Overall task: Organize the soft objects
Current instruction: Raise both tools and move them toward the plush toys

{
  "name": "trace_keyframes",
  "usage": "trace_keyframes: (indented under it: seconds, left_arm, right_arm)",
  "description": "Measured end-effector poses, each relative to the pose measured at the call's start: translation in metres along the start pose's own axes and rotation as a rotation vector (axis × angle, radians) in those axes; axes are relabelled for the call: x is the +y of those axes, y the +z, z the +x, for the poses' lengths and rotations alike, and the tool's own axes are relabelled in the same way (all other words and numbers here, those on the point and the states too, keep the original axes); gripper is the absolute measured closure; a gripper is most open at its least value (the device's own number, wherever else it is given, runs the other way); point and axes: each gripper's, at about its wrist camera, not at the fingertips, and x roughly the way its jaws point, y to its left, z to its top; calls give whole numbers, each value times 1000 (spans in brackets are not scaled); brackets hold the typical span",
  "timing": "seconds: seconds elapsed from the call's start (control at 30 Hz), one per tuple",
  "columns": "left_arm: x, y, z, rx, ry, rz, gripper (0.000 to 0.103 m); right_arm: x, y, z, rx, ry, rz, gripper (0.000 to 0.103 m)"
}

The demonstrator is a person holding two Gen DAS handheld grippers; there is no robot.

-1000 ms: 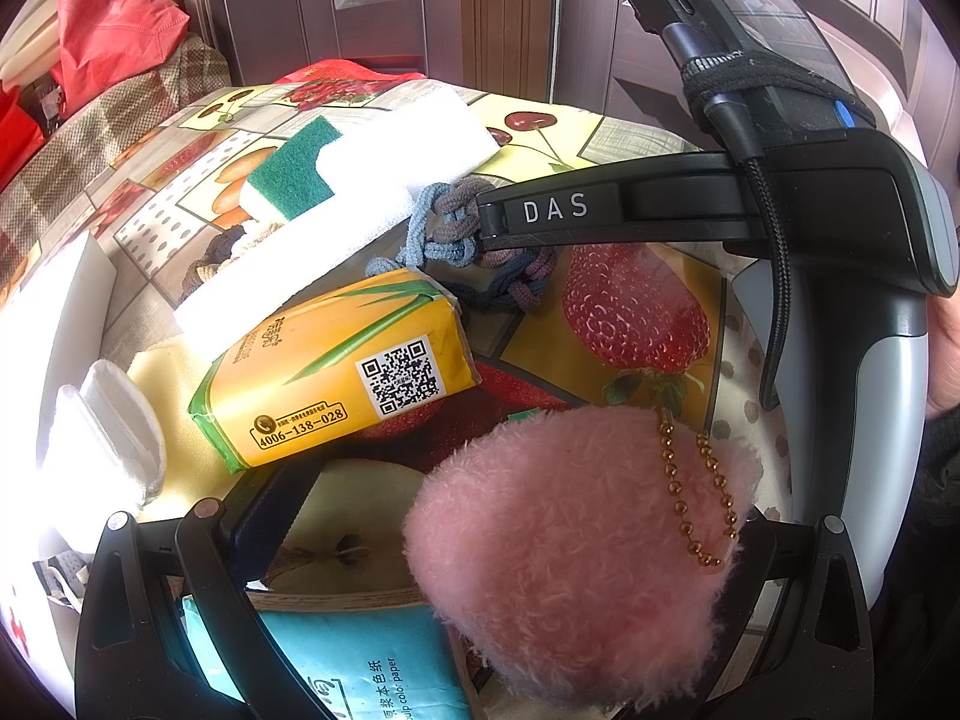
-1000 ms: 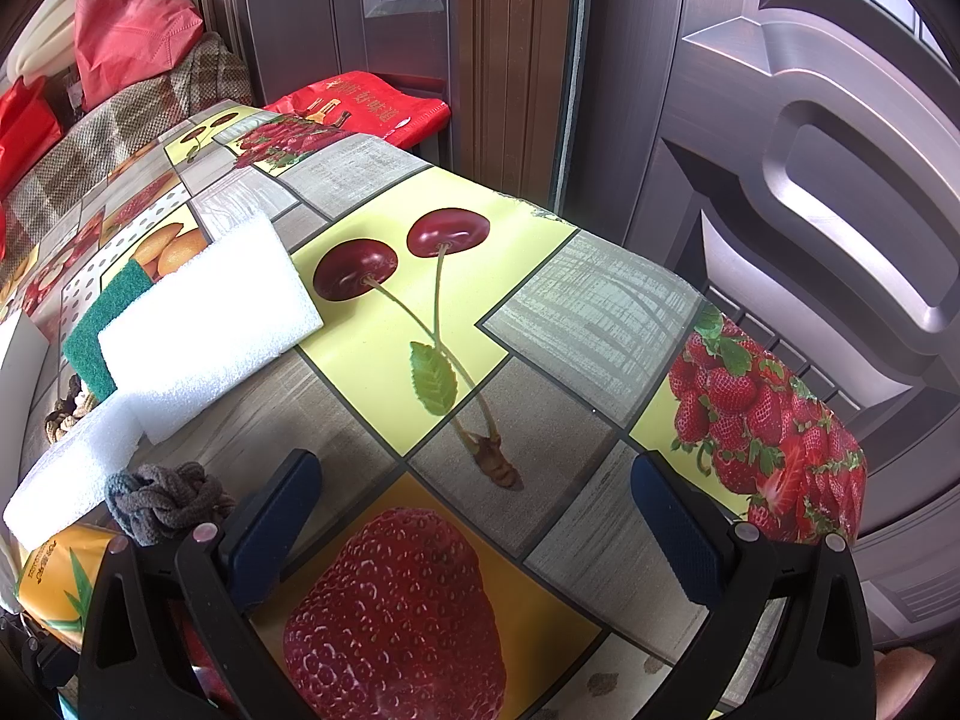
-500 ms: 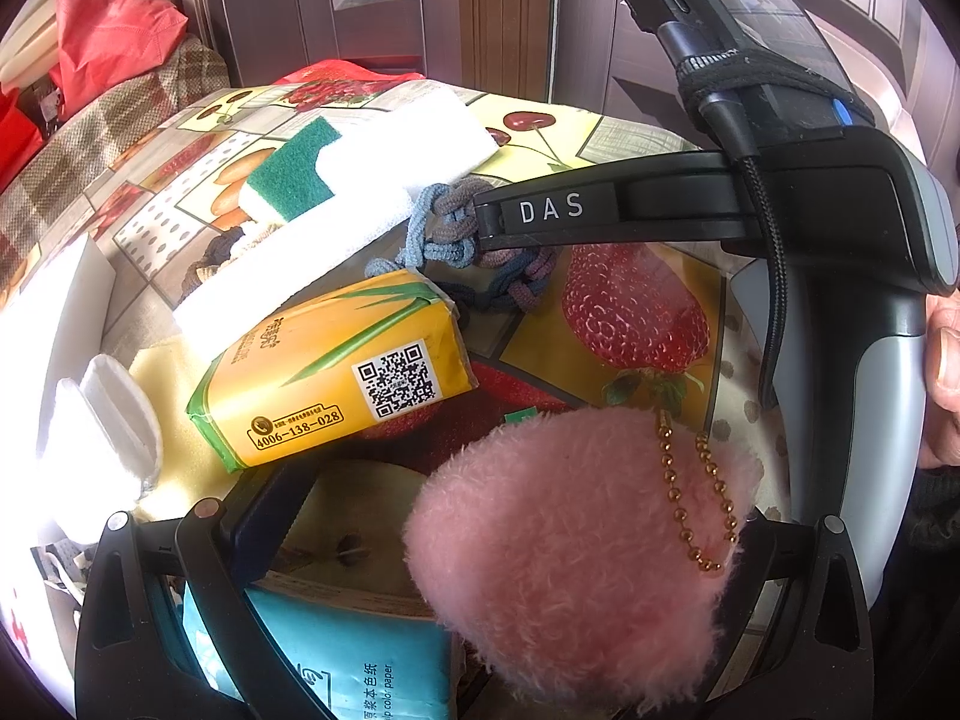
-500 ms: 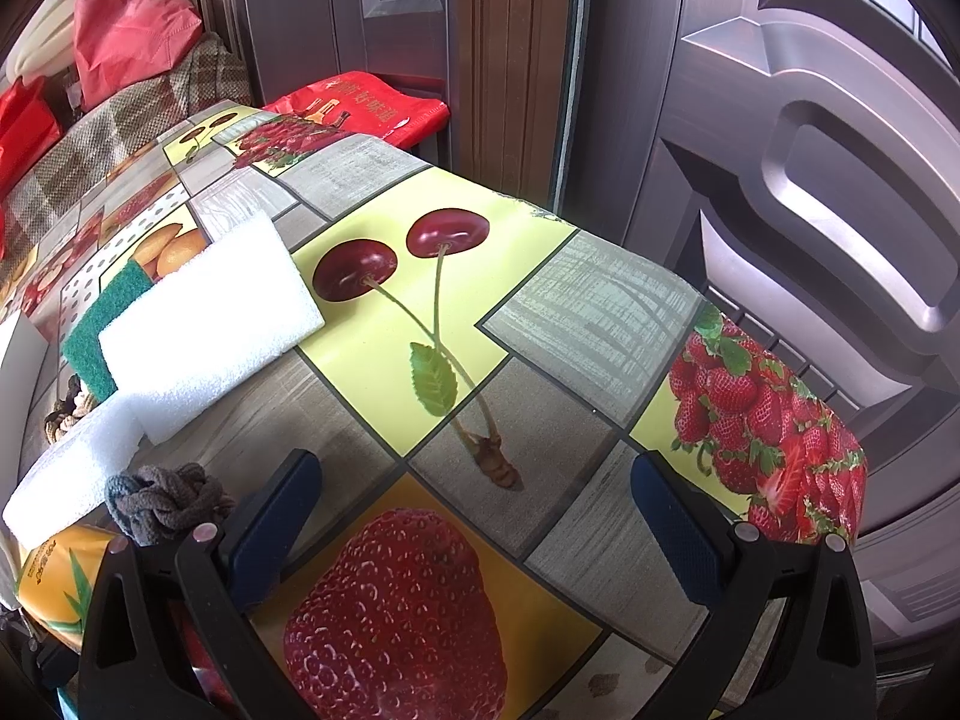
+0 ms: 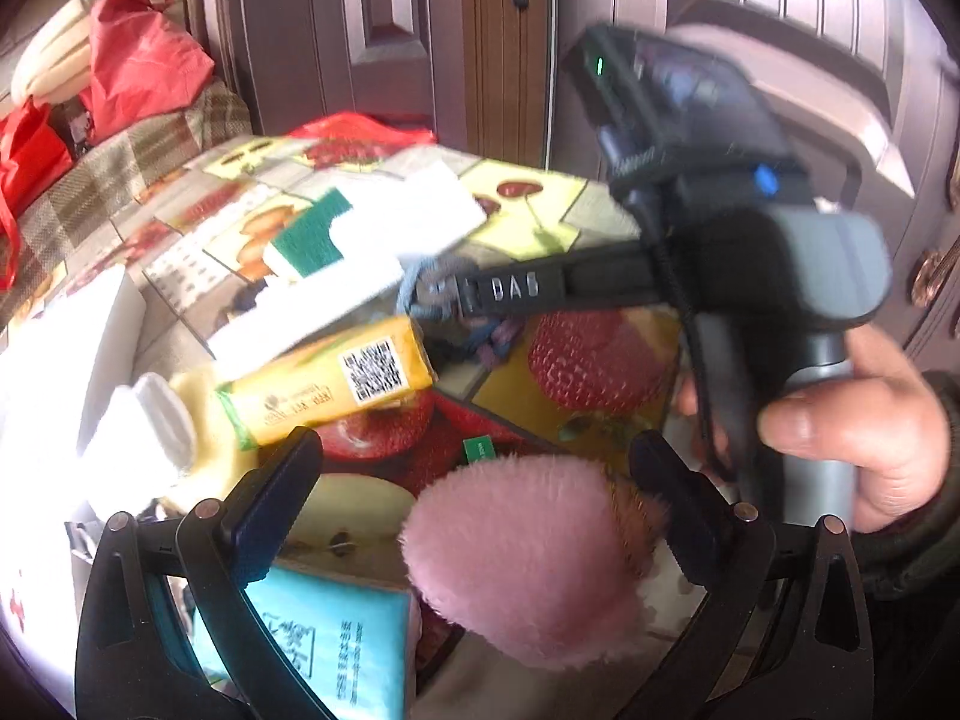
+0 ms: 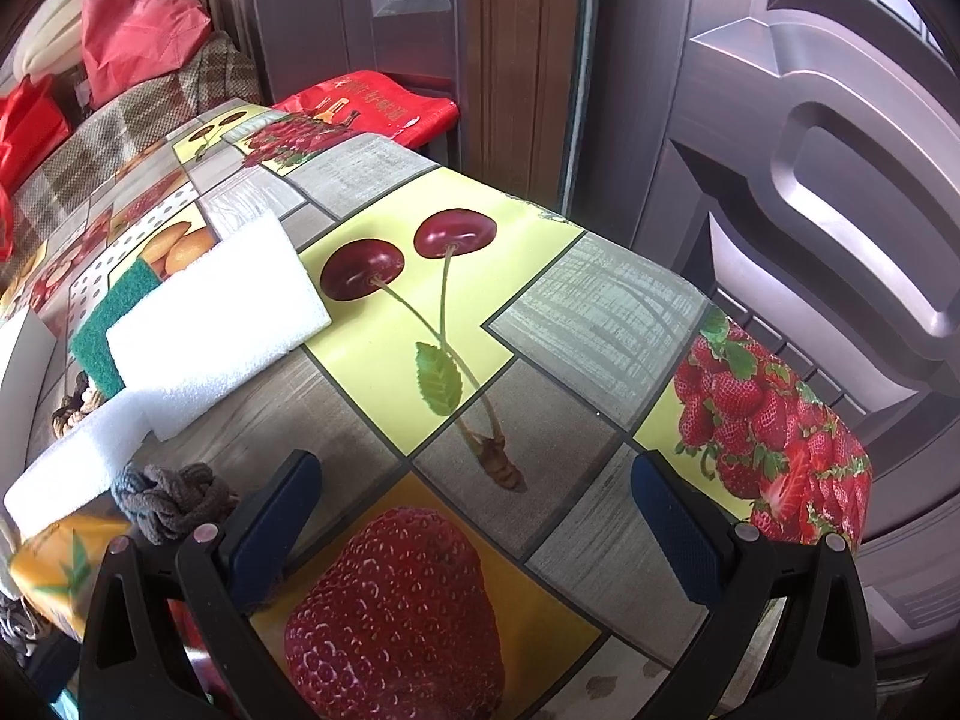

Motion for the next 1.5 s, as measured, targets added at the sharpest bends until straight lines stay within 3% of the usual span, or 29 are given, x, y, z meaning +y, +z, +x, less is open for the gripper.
trace_keyframes:
  seconds: [0.07,0.13,0.23,0.37,0.43,0.47,0.53,0.57,0.7,1.27,1.37,1.5]
  left_arm:
    - [7,2,-38,-102,26,-27,0]
    - [21,-3,-79,-213,71,-68,0]
    - [47,-16,-131,-288,154,-134,0]
    - [75,-41,-154,-237,300,-179,0]
    - [81,-56,-156,-190,373,-198,0]
    - [85,-65,-153,-165,389,-222,0]
    - [95,-78,-143,-131,366,-298,0]
    - [98,-83,-137,-115,346,-328,0]
    - [94,-97,-125,-79,330,-355,0]
    - [72,-105,-112,-36,210,-326,0]
    - [66,-106,-109,-19,180,-308,0]
    - [62,-109,-105,4,157,-296,0]
  right_arm:
    - [-2,1,-2,12,77,-81,0]
    - [-15,-1,-11,-8,194,-55,0]
    - [-45,-6,-42,-175,354,11,0]
    - [-59,-13,-85,-468,493,-102,0]
    - [-43,-8,-84,-446,472,-239,0]
    - [-29,-8,-79,-399,397,-323,0]
    - [-4,-11,-65,-343,237,-435,0]
    - [4,-12,-60,-344,209,-452,0]
    - [-5,-18,-67,-307,274,-396,0]
    - [-6,-26,-72,-301,285,-397,0]
    - [-10,-27,-78,-319,358,-389,0]
    - [-17,-29,-90,-298,621,-407,4]
